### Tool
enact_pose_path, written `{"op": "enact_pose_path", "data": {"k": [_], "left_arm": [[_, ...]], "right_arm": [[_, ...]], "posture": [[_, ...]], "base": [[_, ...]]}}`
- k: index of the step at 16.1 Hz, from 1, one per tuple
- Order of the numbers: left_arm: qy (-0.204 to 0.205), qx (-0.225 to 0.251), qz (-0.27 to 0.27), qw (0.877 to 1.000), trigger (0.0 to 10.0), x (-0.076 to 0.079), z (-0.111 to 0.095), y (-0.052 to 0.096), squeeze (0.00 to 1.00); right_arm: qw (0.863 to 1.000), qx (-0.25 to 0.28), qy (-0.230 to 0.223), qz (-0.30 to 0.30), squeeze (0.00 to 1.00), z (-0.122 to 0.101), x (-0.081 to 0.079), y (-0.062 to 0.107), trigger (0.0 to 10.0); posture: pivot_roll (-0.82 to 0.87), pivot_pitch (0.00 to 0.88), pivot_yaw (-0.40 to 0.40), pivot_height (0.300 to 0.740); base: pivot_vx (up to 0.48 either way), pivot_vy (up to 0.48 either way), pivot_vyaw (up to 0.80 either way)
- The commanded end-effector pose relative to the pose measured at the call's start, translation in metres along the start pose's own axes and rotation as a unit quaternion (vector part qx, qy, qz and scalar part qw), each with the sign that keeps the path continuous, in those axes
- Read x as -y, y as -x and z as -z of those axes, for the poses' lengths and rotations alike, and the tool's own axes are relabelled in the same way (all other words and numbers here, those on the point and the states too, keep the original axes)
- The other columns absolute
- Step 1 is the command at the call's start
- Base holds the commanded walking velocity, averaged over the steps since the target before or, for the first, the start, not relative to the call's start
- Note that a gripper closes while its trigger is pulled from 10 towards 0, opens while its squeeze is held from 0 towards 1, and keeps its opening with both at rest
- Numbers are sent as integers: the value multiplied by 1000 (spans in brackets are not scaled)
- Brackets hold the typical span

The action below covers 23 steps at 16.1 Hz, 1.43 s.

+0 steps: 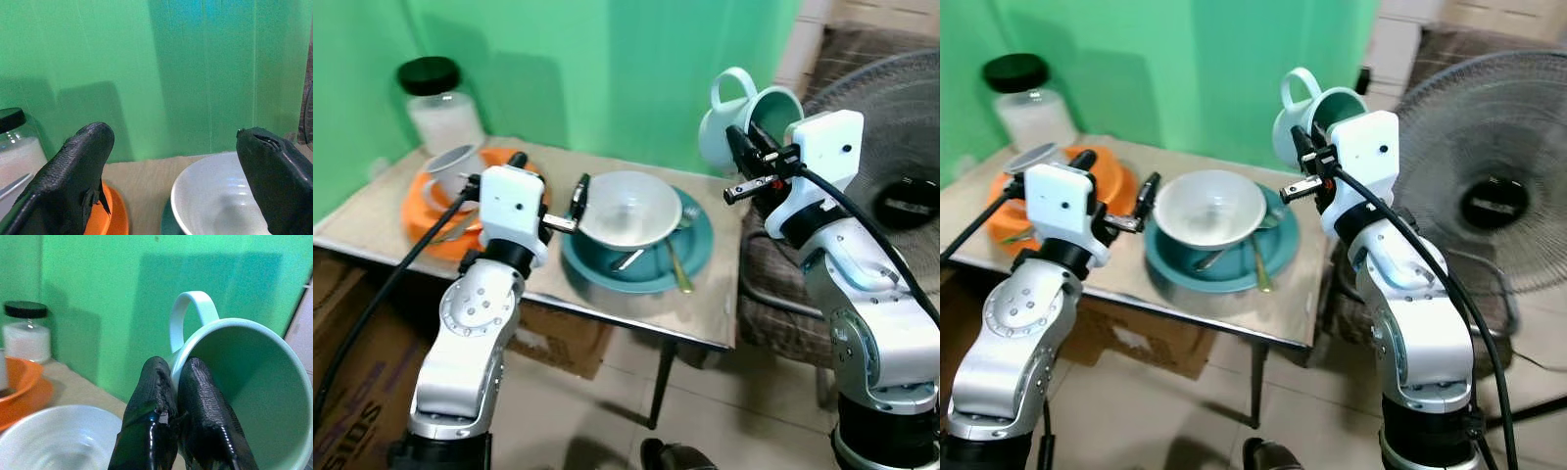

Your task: Setting the table

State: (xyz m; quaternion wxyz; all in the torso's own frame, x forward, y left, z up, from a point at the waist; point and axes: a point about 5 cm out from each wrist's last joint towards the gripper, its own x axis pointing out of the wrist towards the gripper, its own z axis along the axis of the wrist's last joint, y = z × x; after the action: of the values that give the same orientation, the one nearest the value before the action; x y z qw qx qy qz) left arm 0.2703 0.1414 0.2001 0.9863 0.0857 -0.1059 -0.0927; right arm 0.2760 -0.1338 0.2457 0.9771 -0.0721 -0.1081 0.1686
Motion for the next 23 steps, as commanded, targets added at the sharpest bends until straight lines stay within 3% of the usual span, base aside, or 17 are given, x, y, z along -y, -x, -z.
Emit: {"op": "enact_pose_path", "data": {"k": [1,9,17,23], "left_arm": [[1,-6,-20,1000,10000,-4,1,0,0],[-9,-17,-62,998,10000,-21,6,5,0],[8,-8,-80,997,10000,-23,3,4,0],[14,1,-74,997,10000,-23,0,6,0]], "right_arm": [[1000,-19,10,12,0,7,3,0,10000],[998,-48,39,24,0,23,10,2,10000],[997,-49,53,13,0,22,12,-4,10000],[997,-52,51,0,0,23,6,1,10000]], "posture": [[-39,21,-25,740],[-23,26,-37,740],[-2,55,-41,740],[1,63,-24,740]], "base": [[0,0,-800],[0,0,-800],[0,0,-800],[0,0,-800]]}}
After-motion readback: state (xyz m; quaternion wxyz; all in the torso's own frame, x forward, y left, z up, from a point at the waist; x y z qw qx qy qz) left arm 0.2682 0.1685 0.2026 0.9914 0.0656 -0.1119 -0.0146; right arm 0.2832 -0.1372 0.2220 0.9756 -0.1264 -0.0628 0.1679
